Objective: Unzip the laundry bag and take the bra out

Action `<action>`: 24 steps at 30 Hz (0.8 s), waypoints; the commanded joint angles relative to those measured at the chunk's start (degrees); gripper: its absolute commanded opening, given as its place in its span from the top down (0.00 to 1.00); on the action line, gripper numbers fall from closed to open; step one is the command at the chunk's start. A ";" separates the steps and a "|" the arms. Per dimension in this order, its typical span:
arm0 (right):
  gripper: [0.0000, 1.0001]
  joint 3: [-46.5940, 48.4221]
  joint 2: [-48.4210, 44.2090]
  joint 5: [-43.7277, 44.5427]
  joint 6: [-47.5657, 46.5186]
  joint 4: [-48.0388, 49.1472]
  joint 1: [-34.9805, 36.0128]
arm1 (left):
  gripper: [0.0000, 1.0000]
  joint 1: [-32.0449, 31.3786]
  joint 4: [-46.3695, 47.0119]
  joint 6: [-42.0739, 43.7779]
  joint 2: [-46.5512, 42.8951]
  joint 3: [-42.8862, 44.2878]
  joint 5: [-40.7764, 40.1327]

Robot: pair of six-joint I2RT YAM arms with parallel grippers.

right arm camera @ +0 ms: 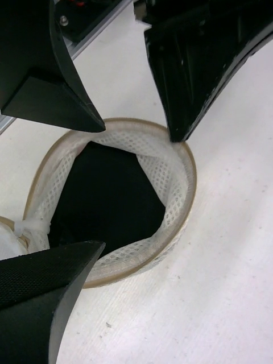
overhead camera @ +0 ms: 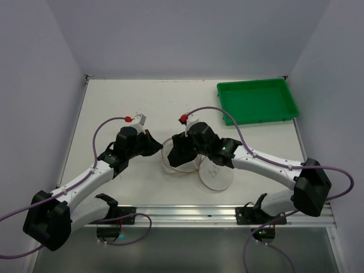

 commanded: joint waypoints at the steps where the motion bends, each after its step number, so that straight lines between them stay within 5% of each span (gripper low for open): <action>1: 0.20 0.74 4.38 -0.10 -2.44 0.94 0.15 | 1.00 -0.42 2.14 1.36 0.31 0.31 0.92; 6: 0.08 -1.37 9.67 -0.72 -1.65 2.80 -0.21 | 1.00 -0.42 1.96 1.18 0.75 0.40 1.36; 18: 0.11 -2.78 16.61 -2.21 -0.95 2.98 -0.38 | 1.00 -0.42 1.26 1.18 0.84 0.22 0.49; 22: 0.32 -3.40 17.06 -1.61 -0.77 3.33 -0.30 | 1.00 -0.42 1.34 1.09 1.19 -0.04 0.48; 24: 0.50 -3.84 16.36 -0.73 -0.77 3.33 -0.38 | 1.00 -0.42 1.35 1.00 1.54 -0.22 0.48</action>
